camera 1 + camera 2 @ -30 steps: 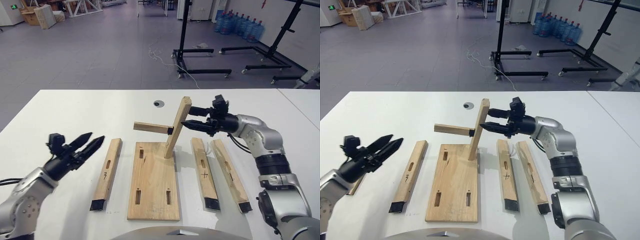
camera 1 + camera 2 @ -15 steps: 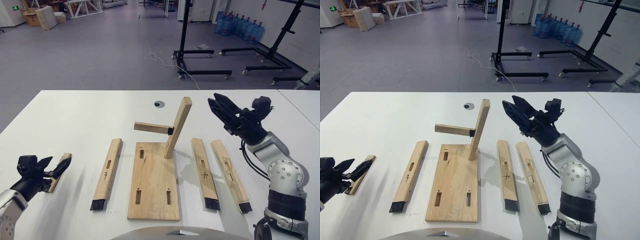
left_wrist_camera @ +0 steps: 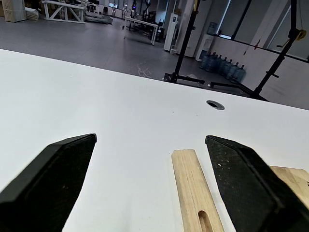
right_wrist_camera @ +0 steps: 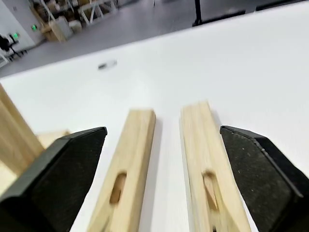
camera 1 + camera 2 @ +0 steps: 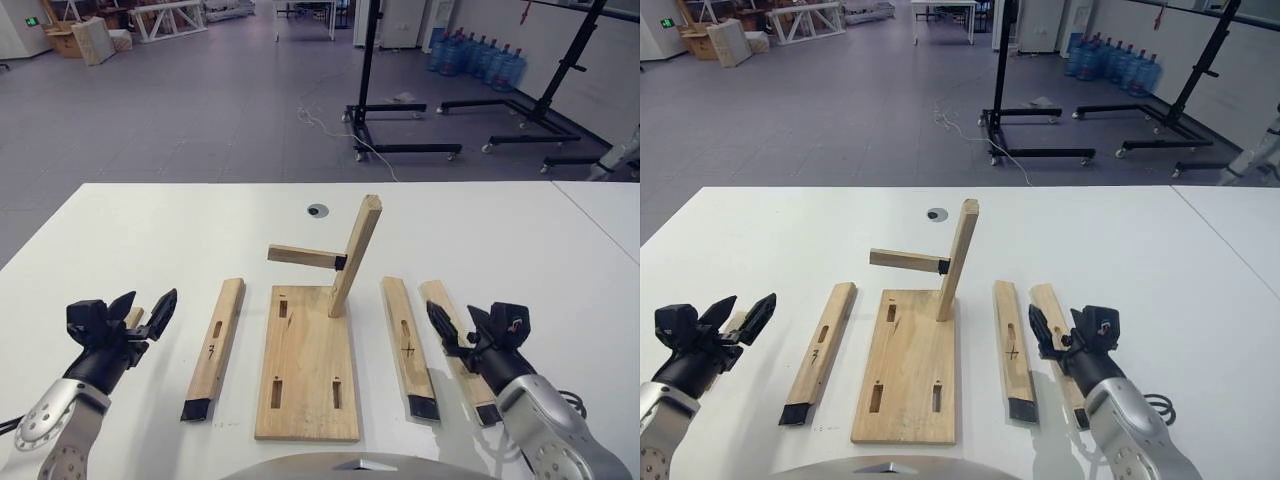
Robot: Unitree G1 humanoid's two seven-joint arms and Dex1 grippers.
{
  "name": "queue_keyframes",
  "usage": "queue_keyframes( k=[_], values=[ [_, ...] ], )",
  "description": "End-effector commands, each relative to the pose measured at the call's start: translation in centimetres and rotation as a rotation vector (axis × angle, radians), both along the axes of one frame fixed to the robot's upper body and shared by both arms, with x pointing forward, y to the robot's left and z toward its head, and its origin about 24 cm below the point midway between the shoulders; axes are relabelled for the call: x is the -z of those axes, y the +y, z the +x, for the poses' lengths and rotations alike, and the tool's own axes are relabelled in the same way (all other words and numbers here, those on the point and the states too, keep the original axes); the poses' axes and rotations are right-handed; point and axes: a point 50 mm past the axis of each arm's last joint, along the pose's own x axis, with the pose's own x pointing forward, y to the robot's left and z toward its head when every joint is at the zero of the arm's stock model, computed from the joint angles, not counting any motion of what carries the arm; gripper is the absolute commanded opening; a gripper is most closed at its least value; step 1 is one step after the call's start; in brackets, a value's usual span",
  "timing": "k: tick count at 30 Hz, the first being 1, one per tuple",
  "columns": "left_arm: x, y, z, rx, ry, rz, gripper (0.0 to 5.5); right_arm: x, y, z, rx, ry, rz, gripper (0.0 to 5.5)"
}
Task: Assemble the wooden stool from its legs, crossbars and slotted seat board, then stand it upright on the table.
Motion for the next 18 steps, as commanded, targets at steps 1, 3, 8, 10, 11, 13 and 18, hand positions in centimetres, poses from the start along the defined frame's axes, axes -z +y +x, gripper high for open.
queue_keyframes(
  k=[1, 3, 8, 10, 11, 13, 18],
  values=[
    [0.2, -1.2, -1.1, -0.014, 0.024, -0.004, 4.13, -0.6, -0.8, -1.1, -0.042, 0.071, -0.036, 4.33],
    [0.5, -1.7, -1.6, -0.027, 0.036, -0.008, 4.13, -0.6, -1.4, -1.4, -0.051, 0.107, -0.056, 4.33],
    [0.9, -2.7, -1.9, -0.019, 0.047, -0.017, 4.13, 0.8, -2.3, -1.6, -0.074, 0.218, -0.097, 4.33],
    [1.0, -2.9, -1.6, -0.008, 0.045, -0.014, 4.13, 1.8, -2.5, -1.8, -0.083, 0.28, -0.119, 4.33],
    [1.0, -3.0, -1.4, 0.001, 0.043, -0.011, 4.13, 2.3, -2.5, -1.9, -0.086, 0.317, -0.132, 4.33],
    [1.0, -3.2, -1.0, 0.02, 0.039, -0.005, 4.13, 3.4, -2.5, -2.1, -0.096, 0.385, -0.154, 4.33],
    [1.1, -3.6, -0.5, 0.046, 0.037, 0.008, 4.13, 4.8, -2.9, -2.4, -0.111, 0.488, -0.231, 3.88]
  ],
)
